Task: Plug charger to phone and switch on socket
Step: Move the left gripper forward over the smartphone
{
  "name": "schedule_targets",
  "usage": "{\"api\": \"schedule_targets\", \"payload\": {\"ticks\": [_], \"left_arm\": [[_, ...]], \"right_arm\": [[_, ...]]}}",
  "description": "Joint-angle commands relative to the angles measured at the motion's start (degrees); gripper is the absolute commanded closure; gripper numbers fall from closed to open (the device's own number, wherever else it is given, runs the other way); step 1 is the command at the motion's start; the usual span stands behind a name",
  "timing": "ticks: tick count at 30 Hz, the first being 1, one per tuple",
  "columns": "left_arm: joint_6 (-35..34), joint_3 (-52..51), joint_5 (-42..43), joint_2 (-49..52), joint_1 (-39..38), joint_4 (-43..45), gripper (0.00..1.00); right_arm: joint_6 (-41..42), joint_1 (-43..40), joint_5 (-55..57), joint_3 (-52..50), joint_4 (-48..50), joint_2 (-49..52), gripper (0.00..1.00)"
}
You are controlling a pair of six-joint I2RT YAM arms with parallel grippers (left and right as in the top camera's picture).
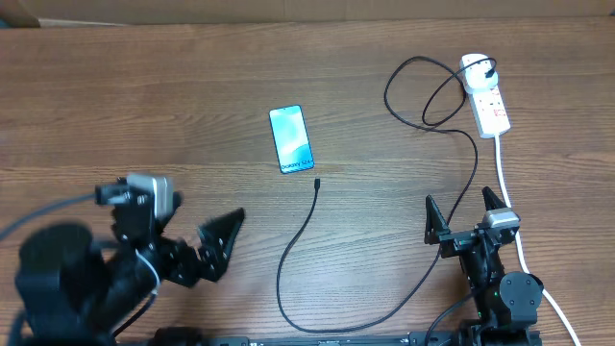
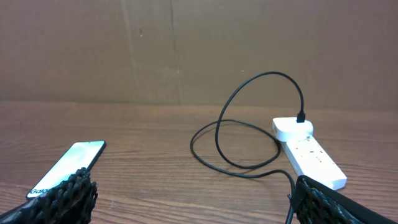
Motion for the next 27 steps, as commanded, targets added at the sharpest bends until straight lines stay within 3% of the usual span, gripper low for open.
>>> {"api": "schedule_targets", "payload": {"ticks": [1, 6, 7, 10, 13, 17, 21, 27], "left_arm": [[-3.67, 10.73, -15.54, 8.57, 0.24, -7.78, 0.0], [-6.14, 13.14, 0.55, 12.63, 0.24, -3.1, 0.0], [-6.29, 13.16, 0.44, 13.53, -0.02, -1.44, 0.0], [-10.86, 13.68, -8.74, 15.69, -3.39, -3.32, 0.0], [-16.87, 15.28, -21.51, 20.61, -11.76, -8.59, 0.0], [-30.34, 18.75, -40.81, 31.74, -25.07, -14.62, 0.0], [-33.68, 20.22, -44.09, 39.1, -28.13, -10.25, 0.0], [-33.7, 20.22, -39.67, 45.4, -27.85, -2.64, 0.0]], "right_arm": [[-0.24, 0.22, 0.66, -0.61, 0.28, -0.46, 0.0], [-0.24, 0.22, 0.66, -0.61, 0.28, -0.46, 0.0], [-0.24, 0.22, 0.66, -0.61, 0.28, -0.46, 0.0], [-0.24, 0.22, 0.66, -0.61, 0.28, -0.46, 0.0], [-0.24, 0.22, 0.63, -0.61, 0.28, -0.46, 0.0], [-0.24, 0.22, 0.66, -0.61, 0.28, -0.46, 0.0], [-0.24, 0.22, 0.66, -0.61, 0.28, -0.46, 0.0], [-0.24, 0.22, 0.66, -0.61, 0.28, -0.46, 0.0]]}}
